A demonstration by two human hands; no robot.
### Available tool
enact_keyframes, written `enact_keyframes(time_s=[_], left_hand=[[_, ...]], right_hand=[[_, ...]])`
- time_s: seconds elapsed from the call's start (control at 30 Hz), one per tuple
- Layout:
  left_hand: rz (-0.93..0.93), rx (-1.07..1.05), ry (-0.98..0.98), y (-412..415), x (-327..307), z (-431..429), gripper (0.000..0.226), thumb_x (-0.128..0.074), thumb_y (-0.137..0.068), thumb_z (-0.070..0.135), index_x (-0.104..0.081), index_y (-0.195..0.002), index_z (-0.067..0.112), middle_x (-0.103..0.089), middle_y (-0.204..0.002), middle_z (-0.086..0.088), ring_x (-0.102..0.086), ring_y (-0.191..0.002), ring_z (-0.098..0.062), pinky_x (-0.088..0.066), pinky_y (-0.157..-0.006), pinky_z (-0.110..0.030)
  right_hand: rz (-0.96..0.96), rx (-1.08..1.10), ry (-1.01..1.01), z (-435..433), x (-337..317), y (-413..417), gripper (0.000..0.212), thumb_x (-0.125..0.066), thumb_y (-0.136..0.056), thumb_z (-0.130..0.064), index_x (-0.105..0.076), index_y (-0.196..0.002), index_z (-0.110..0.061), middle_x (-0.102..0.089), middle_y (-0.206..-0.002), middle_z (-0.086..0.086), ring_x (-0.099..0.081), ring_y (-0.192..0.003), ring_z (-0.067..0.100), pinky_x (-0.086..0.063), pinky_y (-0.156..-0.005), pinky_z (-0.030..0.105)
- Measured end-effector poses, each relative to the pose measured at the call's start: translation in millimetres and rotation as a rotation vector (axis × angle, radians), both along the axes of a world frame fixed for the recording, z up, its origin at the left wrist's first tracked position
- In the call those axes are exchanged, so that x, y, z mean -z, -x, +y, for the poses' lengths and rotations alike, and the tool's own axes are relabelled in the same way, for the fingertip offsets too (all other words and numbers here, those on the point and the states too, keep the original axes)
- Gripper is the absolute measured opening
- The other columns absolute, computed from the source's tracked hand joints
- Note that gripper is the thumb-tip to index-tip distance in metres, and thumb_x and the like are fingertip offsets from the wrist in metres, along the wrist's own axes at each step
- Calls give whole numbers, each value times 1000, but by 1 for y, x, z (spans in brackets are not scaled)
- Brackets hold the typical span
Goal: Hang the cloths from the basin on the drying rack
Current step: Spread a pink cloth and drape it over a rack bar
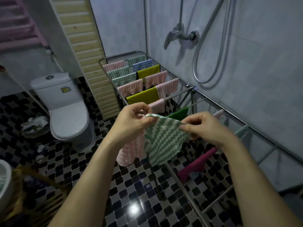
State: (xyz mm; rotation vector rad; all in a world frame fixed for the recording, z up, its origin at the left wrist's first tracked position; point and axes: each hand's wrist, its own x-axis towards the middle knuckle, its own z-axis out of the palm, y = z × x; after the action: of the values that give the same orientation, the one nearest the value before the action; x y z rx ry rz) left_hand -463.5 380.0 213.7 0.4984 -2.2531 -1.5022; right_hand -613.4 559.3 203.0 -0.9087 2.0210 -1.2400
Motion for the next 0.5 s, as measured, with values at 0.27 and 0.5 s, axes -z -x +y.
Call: enact_keyframes(time_s=[0.27, 0.5], left_hand=[[-112, -27, 327, 29, -3, -21, 10, -71, -85, 35, -67, -81, 27, -60, -70, 16, -55, -67, 5, -38, -62, -17], [-87, 72, 196, 81, -2, -70, 11, -67, -90, 25, -63, -88, 15, -63, -68, 9, -55, -56, 3, -43, -56, -21]], right_hand=[[351, 204, -167, -12, -5, 47, 10, -65, -90, -29, -73, -86, -27, -69, -84, -5, -66, -83, 16, -56, -76, 37], [5, 475, 123, -72, 3, 88, 11, -55, -97, -15, -65, -93, -13, -66, -84, 6, -66, -51, 12, -51, -46, 21]])
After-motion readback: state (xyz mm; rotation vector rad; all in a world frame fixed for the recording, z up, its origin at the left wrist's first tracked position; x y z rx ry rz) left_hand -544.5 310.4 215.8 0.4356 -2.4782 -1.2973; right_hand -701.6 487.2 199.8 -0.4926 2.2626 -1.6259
